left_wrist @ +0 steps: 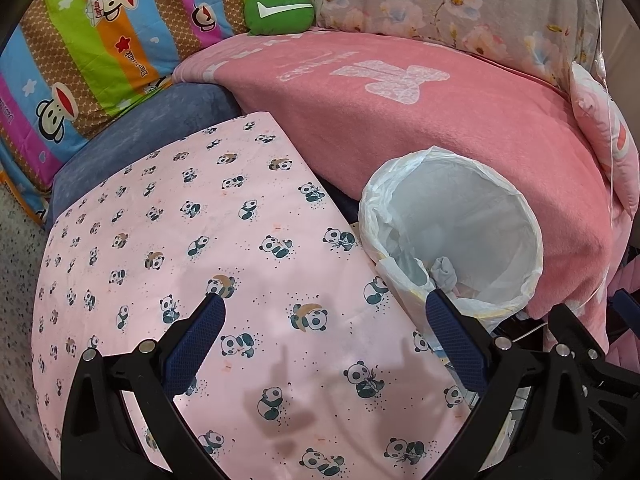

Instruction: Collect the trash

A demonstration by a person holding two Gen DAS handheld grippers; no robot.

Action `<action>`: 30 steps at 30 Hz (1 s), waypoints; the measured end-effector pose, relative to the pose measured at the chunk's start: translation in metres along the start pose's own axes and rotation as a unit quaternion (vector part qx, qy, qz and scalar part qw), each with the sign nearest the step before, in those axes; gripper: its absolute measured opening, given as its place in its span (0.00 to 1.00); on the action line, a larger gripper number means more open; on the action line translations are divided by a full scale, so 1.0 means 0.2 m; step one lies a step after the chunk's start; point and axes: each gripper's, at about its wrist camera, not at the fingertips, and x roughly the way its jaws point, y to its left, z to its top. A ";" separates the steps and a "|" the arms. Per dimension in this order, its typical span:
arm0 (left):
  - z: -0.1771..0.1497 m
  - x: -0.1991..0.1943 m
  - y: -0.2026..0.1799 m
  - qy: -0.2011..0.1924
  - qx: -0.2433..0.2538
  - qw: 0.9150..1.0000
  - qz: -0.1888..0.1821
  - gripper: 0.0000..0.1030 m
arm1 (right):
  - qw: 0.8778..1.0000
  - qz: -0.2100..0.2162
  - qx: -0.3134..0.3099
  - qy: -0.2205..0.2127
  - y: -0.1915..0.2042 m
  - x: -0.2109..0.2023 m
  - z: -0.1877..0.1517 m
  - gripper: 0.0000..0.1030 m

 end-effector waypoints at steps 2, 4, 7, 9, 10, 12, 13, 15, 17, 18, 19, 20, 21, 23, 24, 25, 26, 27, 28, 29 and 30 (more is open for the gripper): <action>0.00 0.00 0.00 0.000 0.001 1.000 0.000 0.93 | 1.000 0.000 0.000 0.000 0.00 -0.01 0.00 0.96; 0.00 0.00 0.00 -0.001 0.001 1.000 0.000 0.93 | 1.000 0.000 0.001 0.000 0.00 -0.01 0.00 0.96; 0.00 0.00 -0.01 0.000 0.001 1.000 -0.001 0.93 | 1.000 -0.001 0.001 -0.001 0.00 -0.01 0.00 0.96; 0.00 -0.01 -0.01 0.000 0.001 1.000 -0.001 0.93 | 1.000 0.000 0.000 -0.001 0.00 0.00 0.00 0.96; 0.00 -0.01 -0.01 0.000 0.001 1.000 -0.001 0.93 | 1.000 0.000 0.000 -0.001 0.00 0.00 0.00 0.96; 0.00 -0.01 -0.01 -0.001 0.001 1.000 0.000 0.93 | 1.000 -0.001 0.001 -0.001 -0.01 -0.01 0.00 0.96; 0.00 -0.01 -0.01 0.000 0.001 1.000 0.000 0.93 | 1.000 -0.001 0.001 -0.001 -0.01 -0.01 0.00 0.96; 0.00 0.00 -0.01 0.000 0.000 1.000 -0.001 0.93 | 1.000 -0.001 0.001 -0.001 -0.01 -0.01 0.00 0.96; 0.00 -0.01 -0.01 0.000 0.000 1.000 0.000 0.93 | 1.000 -0.001 0.001 -0.001 -0.01 -0.01 0.00 0.96; 0.00 -0.01 -0.01 0.000 0.000 1.000 -0.001 0.93 | 1.000 -0.001 0.001 -0.001 -0.01 -0.01 0.00 0.96; 0.00 -0.01 -0.01 0.000 0.000 1.000 -0.001 0.93 | 1.000 -0.001 0.002 -0.001 -0.01 -0.01 0.00 0.96; 0.00 -0.01 -0.01 0.000 0.001 1.000 -0.001 0.93 | 1.000 -0.001 0.002 -0.001 -0.01 -0.01 0.00 0.96; 0.00 -0.01 -0.01 0.000 0.001 1.000 -0.001 0.93 | 1.000 -0.001 0.001 -0.001 -0.01 -0.01 0.00 0.96; 0.00 -0.01 -0.01 0.000 0.001 1.000 -0.001 0.93 | 1.000 -0.001 0.001 -0.001 -0.01 -0.01 0.00 0.96; 0.00 -0.01 -0.01 0.000 0.001 1.000 -0.001 0.93 | 1.000 -0.001 0.001 -0.001 -0.01 -0.01 0.00 0.96; 0.00 -0.01 -0.01 0.000 0.002 1.000 -0.001 0.93 | 1.000 -0.001 0.001 -0.001 -0.01 -0.01 0.00 0.96; 0.00 -0.01 -0.01 0.000 0.001 1.000 -0.001 0.93 | 1.000 -0.001 0.000 -0.001 -0.01 -0.01 0.00 0.96; 0.00 -0.01 -0.01 0.001 0.001 1.000 -0.001 0.93 | 1.000 -0.001 0.001 -0.001 -0.01 -0.01 0.00 0.96; 0.00 -0.01 -0.01 0.000 0.002 1.000 -0.001 0.93 | 1.000 -0.001 0.001 -0.001 -0.01 -0.01 0.00 0.96; 0.00 -0.01 -0.01 0.000 0.002 1.000 -0.001 0.93 | 1.000 -0.001 0.001 -0.002 -0.01 -0.01 0.00 0.96; 0.00 -0.01 -0.01 0.000 0.002 1.000 -0.001 0.93 | 1.000 -0.001 0.001 -0.002 -0.01 -0.01 0.00 0.96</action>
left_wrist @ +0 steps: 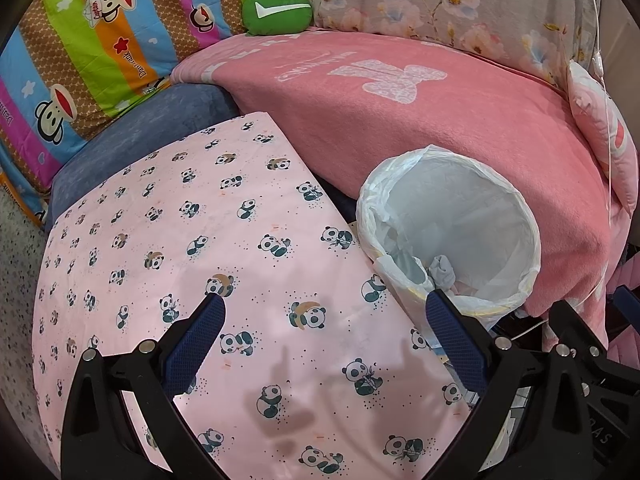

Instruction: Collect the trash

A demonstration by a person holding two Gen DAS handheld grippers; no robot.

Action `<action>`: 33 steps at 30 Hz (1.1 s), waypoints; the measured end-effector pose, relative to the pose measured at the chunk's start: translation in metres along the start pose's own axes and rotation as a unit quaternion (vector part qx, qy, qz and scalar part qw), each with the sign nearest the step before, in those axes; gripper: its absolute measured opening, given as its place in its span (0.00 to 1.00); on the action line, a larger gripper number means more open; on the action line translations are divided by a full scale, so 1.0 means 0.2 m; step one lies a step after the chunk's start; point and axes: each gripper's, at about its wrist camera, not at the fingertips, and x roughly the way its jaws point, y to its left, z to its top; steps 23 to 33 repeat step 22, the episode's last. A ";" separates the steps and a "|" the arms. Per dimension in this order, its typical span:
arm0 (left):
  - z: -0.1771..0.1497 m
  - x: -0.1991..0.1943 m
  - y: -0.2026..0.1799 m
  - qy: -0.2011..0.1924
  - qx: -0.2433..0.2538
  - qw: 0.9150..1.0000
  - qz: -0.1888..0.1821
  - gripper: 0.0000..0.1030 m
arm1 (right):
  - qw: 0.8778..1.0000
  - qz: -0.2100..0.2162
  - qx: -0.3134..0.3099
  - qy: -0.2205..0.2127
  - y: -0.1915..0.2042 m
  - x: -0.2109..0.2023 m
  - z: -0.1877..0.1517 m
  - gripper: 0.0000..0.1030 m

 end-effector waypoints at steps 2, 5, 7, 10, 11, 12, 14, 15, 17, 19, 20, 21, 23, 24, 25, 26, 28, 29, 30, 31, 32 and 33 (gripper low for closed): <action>0.00 0.00 0.00 0.000 0.000 1.000 0.000 0.93 | 1.000 0.000 0.000 0.000 0.00 0.00 0.00 0.96; 0.00 0.00 0.00 -0.001 0.000 1.000 0.000 0.93 | 1.000 0.000 0.000 0.000 0.00 -0.01 0.00 0.96; 0.00 0.00 -0.01 -0.001 0.001 1.000 0.000 0.93 | 1.000 -0.001 0.000 -0.001 0.00 -0.01 0.00 0.96; 0.00 -0.01 -0.01 -0.001 0.003 1.000 -0.001 0.93 | 1.000 0.000 0.001 -0.001 0.00 -0.01 0.00 0.96; 0.00 -0.01 -0.01 -0.001 0.003 1.000 -0.001 0.93 | 1.000 0.000 0.001 -0.001 0.00 -0.01 0.00 0.96; 0.00 -0.01 -0.01 0.000 0.003 1.000 -0.001 0.93 | 1.000 0.000 0.000 -0.001 0.00 -0.01 0.00 0.96; 0.00 -0.01 -0.01 0.001 0.005 1.000 -0.001 0.93 | 1.000 0.000 0.001 0.000 -0.01 -0.01 0.00 0.96; 0.00 0.00 -0.01 0.003 0.006 1.000 0.001 0.93 | 1.000 0.000 0.001 0.000 -0.01 -0.01 0.00 0.96; 0.00 0.00 -0.01 0.004 0.006 1.000 0.003 0.93 | 1.000 0.000 0.001 -0.001 0.00 -0.01 0.00 0.96; 0.00 -0.01 -0.01 0.003 0.007 1.000 0.002 0.93 | 1.000 -0.002 0.003 -0.001 -0.01 -0.01 0.00 0.96; 0.00 -0.01 0.00 0.004 0.008 1.000 -0.001 0.93 | 1.000 -0.002 0.004 -0.002 0.00 -0.02 0.01 0.96; 0.00 -0.01 0.00 0.004 0.008 1.000 -0.003 0.93 | 1.000 -0.003 0.005 -0.002 -0.01 -0.02 0.01 0.96; 0.00 -0.02 0.00 0.003 0.008 1.000 -0.005 0.93 | 1.000 -0.004 0.006 -0.003 -0.01 -0.03 0.01 0.96; 0.00 -0.02 0.00 0.003 0.008 1.000 -0.005 0.93 | 1.000 -0.004 0.006 -0.003 -0.01 -0.03 0.01 0.96; 0.00 -0.02 0.00 0.003 0.008 1.000 -0.005 0.93 | 1.000 -0.004 0.006 -0.003 -0.01 -0.03 0.01 0.96; 0.00 -0.02 0.00 0.003 0.008 1.000 -0.005 0.93 | 1.000 -0.004 0.006 -0.003 -0.01 -0.03 0.01 0.96; 0.00 -0.02 0.00 0.003 0.008 1.000 -0.005 0.93 | 1.000 -0.004 0.006 -0.003 -0.01 -0.03 0.01 0.96; 0.00 -0.02 0.00 0.003 0.008 1.000 -0.005 0.93 | 1.000 -0.004 0.006 -0.003 -0.01 -0.03 0.01 0.96; 0.00 -0.02 0.00 0.003 0.008 1.000 -0.005 0.93 | 1.000 -0.004 0.006 -0.003 -0.01 -0.03 0.01 0.96; 0.00 -0.02 0.00 0.003 0.008 1.000 -0.005 0.93 | 1.000 -0.004 0.006 -0.003 -0.01 -0.03 0.01 0.96; 0.00 -0.02 0.00 0.003 0.008 1.000 -0.005 0.93 | 1.000 -0.004 0.006 -0.003 -0.01 -0.03 0.01 0.96; 0.00 -0.02 0.00 0.003 0.008 1.000 -0.005 0.93 | 1.000 -0.004 0.006 -0.003 -0.01 -0.03 0.01 0.96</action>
